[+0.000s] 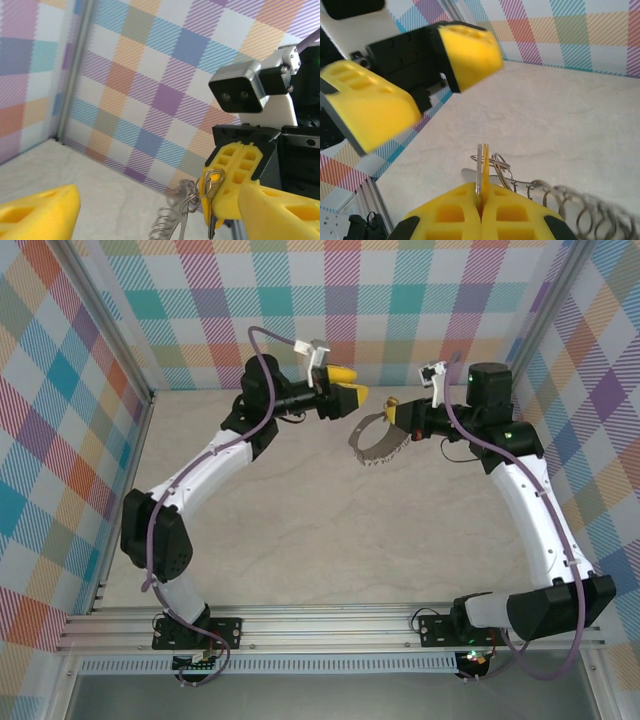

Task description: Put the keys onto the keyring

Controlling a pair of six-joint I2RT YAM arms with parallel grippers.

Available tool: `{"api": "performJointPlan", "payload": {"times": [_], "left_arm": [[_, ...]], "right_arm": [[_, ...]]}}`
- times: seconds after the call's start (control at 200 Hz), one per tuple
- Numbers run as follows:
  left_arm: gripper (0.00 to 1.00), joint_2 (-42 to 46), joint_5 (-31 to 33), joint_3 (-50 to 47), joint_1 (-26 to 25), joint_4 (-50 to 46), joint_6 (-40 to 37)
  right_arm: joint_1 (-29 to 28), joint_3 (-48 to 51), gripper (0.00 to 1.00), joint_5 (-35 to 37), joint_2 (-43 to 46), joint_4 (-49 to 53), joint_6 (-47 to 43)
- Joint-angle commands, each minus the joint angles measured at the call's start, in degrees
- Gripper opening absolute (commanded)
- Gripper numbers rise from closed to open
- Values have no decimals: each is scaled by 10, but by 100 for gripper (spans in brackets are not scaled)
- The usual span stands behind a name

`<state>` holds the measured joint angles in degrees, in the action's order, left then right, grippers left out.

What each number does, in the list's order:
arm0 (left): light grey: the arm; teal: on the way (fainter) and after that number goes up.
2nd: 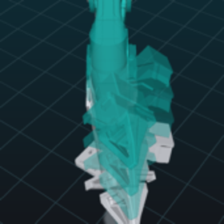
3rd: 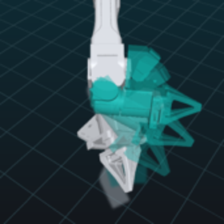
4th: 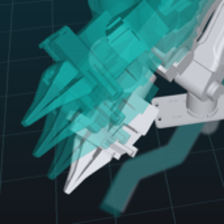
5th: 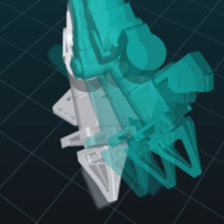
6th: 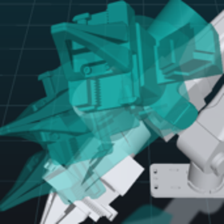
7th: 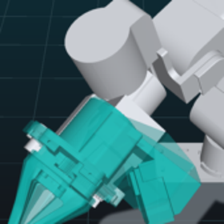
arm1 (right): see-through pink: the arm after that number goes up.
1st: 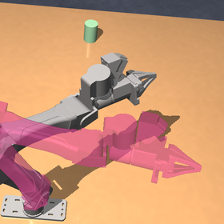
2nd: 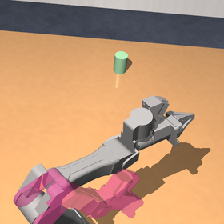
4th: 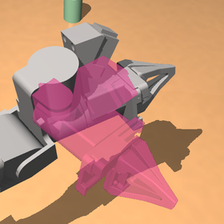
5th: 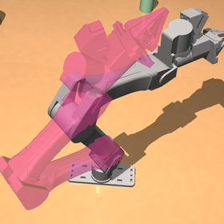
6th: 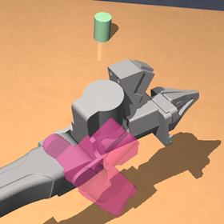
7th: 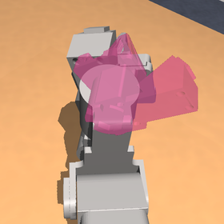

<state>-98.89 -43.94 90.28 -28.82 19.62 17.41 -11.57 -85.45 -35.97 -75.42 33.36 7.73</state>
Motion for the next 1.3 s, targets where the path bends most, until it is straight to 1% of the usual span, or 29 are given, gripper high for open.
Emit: {"api": "performJointPlan", "payload": {"times": [0.0,0.065,0.08,0.095,0.305,0.43,0.615,0.915,1.14,1.295], "left_arm": [[89,49,52,-30,16,14,1],[95,63,81,-50,20,15,2],[99,66,87,-56,22,15,2],[100,70,96,-60,23,14,2],[100,94,167,-125,45,22,16],[100,91,189,-152,58,41,33],[100,75,191,-166,75,65,57],[100,45,178,-168,83,91,73],[100,30,173,-163,84,102,85],[100,30,170,-163,84,101,86]], "right_arm": [[5,7,0,-3,-7,1,8],[6,10,0,-2,-10,2,10],[6,11,0,0,-10,3,10],[6,12,0,0,-11,2,11],[7,33,0,5,-31,-10,17],[7,41,0,12,-55,-18,12],[12,43,0,27,-101,-29,-3],[20,44,0,37,-166,-41,-17],[18,90,0,9,-211,-102,31],[1,143,0,6,-226,-143,69]]}}
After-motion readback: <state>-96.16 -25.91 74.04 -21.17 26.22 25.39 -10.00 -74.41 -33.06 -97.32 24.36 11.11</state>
